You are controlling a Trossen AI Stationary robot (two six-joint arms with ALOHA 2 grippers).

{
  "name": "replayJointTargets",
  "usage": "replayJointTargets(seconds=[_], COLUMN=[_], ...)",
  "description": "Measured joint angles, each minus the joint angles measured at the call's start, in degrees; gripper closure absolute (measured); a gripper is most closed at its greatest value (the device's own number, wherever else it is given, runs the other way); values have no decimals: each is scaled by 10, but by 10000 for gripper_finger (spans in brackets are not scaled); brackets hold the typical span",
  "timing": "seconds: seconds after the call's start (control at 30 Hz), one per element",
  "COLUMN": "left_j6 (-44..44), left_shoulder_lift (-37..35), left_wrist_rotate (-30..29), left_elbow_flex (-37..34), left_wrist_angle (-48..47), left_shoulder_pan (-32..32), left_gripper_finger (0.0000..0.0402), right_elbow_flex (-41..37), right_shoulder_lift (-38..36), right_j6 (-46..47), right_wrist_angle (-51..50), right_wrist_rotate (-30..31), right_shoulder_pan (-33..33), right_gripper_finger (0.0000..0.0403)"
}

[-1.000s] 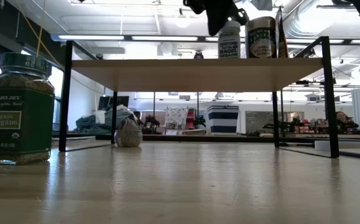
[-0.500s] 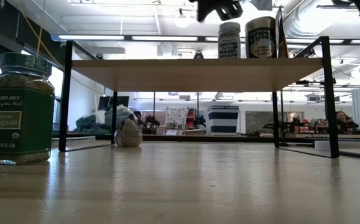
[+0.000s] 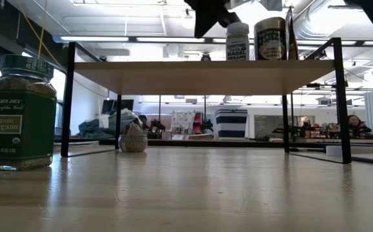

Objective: Shelf spices
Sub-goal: Put the white seasoning bottle on the shelf

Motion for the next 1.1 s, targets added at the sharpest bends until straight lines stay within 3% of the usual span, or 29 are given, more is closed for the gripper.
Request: replayJointTargets(seconds=[0.2,0.53,0.83,1.1], left_j6=[-5,-8,-14,-13], left_shoulder_lift=[0,1,6,16], left_wrist_rotate=[0,-3,-4,-5], left_elbow_flex=[0,0,0,0], left_wrist_angle=[-2,-2,-4,-7], left_shoulder_pan=[0,0,0,0], left_gripper_finger=[25,25,25,25], right_elbow_flex=[0,0,0,-1], right_shoulder_lift=[7,15,38,39], right_j6=[-140,-352,-387,-357], right_wrist_angle=[-12,-40,-40,-83], right_wrist_rotate=[40,4,-12,2], right_shoulder_pan=[10,11,13,14], right_gripper_finger=[403,403,403,403])
